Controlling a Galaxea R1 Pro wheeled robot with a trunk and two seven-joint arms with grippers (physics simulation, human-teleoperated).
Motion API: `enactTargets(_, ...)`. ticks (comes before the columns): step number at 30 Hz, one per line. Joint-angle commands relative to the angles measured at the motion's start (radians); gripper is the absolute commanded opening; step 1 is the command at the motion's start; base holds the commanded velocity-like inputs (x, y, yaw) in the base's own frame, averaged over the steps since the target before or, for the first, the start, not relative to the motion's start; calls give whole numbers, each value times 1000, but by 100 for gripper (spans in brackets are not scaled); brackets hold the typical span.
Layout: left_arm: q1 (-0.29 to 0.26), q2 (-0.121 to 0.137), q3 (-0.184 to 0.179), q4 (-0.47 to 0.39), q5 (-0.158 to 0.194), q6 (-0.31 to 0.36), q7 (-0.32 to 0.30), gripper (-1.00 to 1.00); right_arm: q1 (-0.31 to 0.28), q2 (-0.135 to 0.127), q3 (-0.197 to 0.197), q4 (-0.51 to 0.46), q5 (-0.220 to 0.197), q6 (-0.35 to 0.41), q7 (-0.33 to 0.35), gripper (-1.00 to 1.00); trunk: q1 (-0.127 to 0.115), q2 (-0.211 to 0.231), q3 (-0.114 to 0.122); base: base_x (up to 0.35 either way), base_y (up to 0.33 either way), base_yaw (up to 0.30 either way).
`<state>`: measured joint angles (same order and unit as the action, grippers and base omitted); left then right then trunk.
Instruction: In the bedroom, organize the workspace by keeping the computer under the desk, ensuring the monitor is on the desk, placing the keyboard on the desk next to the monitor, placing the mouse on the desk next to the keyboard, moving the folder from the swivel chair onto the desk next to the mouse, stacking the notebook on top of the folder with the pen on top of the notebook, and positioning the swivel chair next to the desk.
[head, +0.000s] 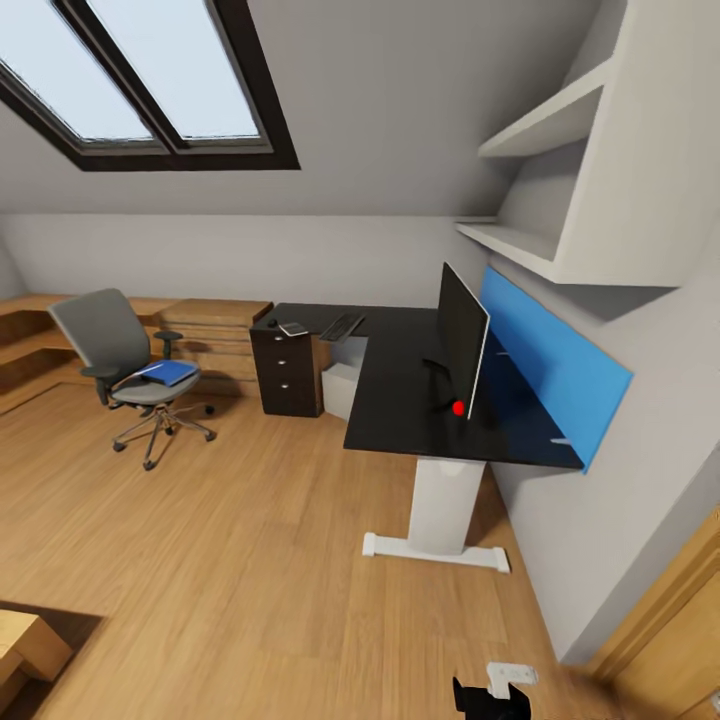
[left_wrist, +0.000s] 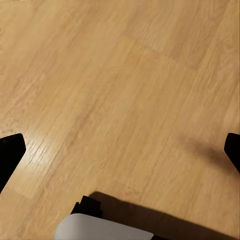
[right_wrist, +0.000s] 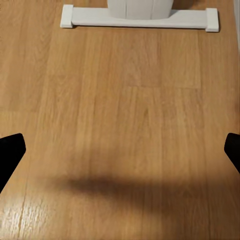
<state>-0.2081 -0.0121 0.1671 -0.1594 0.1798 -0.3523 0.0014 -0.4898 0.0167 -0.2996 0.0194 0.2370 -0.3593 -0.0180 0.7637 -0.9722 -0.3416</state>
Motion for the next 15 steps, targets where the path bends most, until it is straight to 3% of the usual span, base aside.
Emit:
enactTargets(1,-1,0,-1,0,7,-3,0,100,-1,0,-9,2,9,-4,-2,100,0,-1,-1,0,0,-114)
enactTargets(9,-1,0,1,-2,7,-25,0,100,-1,3,-11,2,9,-4,-2,100,0,-1,-1,4,6,-61)
enactTargets(15,-1,0,2,-2,7,-26,0,100,-1,6,-11,1,9,-4,-2,100,0,-1,-1,129,190,-3)
